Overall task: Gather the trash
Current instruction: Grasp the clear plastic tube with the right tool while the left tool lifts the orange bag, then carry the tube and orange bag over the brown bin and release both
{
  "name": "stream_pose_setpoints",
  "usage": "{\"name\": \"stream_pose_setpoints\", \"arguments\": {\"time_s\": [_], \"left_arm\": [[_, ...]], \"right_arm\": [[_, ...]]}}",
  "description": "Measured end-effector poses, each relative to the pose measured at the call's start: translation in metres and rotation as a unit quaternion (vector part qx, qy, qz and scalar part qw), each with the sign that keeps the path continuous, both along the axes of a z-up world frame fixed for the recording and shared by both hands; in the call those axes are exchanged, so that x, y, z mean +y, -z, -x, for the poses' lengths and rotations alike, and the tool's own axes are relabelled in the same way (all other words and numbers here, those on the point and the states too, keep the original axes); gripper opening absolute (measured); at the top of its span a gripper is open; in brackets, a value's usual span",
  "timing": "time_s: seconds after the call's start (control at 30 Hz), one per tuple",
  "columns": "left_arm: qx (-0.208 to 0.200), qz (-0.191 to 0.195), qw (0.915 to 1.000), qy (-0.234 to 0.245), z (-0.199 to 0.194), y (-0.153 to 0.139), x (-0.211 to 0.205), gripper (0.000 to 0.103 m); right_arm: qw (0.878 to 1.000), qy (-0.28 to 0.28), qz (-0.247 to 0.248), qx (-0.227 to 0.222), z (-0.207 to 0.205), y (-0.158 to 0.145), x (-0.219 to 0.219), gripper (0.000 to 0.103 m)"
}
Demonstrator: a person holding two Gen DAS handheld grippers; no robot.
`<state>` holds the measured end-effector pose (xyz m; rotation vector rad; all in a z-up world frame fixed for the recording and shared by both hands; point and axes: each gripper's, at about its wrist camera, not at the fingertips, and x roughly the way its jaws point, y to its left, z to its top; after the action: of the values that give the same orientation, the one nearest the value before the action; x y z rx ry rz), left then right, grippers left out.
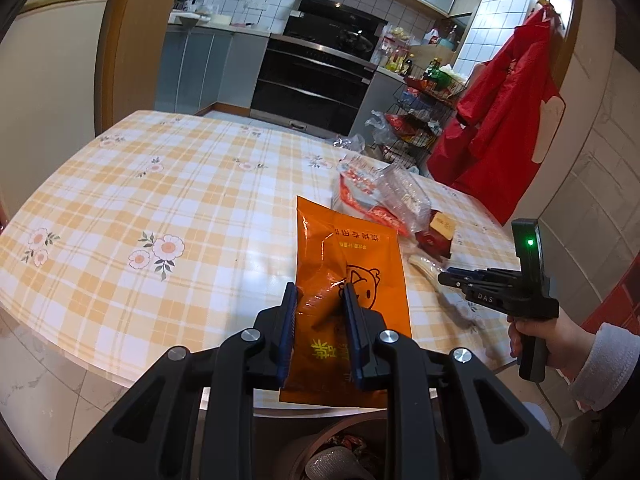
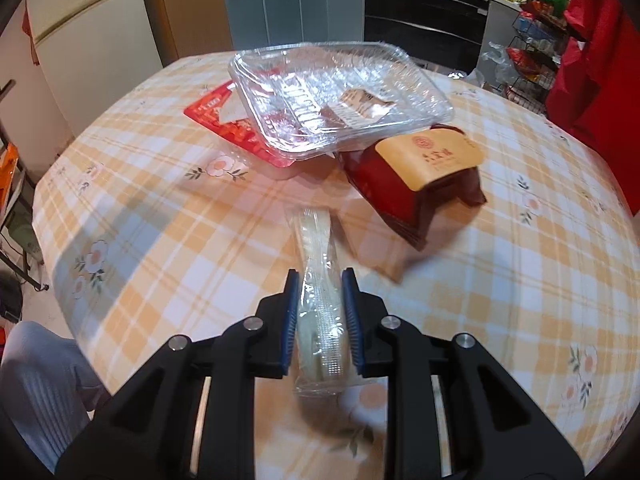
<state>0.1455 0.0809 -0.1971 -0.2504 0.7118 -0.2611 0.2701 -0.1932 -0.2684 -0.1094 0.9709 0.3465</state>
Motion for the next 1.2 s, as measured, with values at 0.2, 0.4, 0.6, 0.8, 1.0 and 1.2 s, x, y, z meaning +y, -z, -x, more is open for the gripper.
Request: {"name": "stream_pose_setpoints", "arguments": {"time_s": [0.2,0.4,0.6,0.8,1.0,1.2], "left_arm": [[-0.014,0.004,0.9999,0.001,0.017,-0.015,0.001,0.022],[-0.024,0.008,0.9997,0.002,0.036,-0.028,0.003,0.022],[-0.037,0.01,0.9993,0.005,0.055,-0.04,0.005,0.022],[-0.051,0.007,0.9986,0.01,0.074,-0.053,0.006,0.022],[-0.065,0.008,0.9977,0.013,0.096,-0.067,0.009,0.022],[-0.075,0.016,0.997,0.012,0.12,-0.077,0.017,0.022]], "right_arm": [[1.0,0.005,-0.018,-0.015,0.029,-0.019,-0.008,0.025],[0.998,0.006,-0.051,-0.038,0.059,-0.045,-0.007,0.025],[0.994,-0.001,-0.084,-0.073,0.095,-0.079,-0.002,0.025],[0.987,0.005,-0.119,-0.11,0.139,-0.112,0.002,0.025],[0.979,0.009,-0.153,-0.135,0.186,-0.136,0.002,0.025],[0.976,0.003,-0.156,-0.15,0.223,-0.151,0.001,0.025]]}}
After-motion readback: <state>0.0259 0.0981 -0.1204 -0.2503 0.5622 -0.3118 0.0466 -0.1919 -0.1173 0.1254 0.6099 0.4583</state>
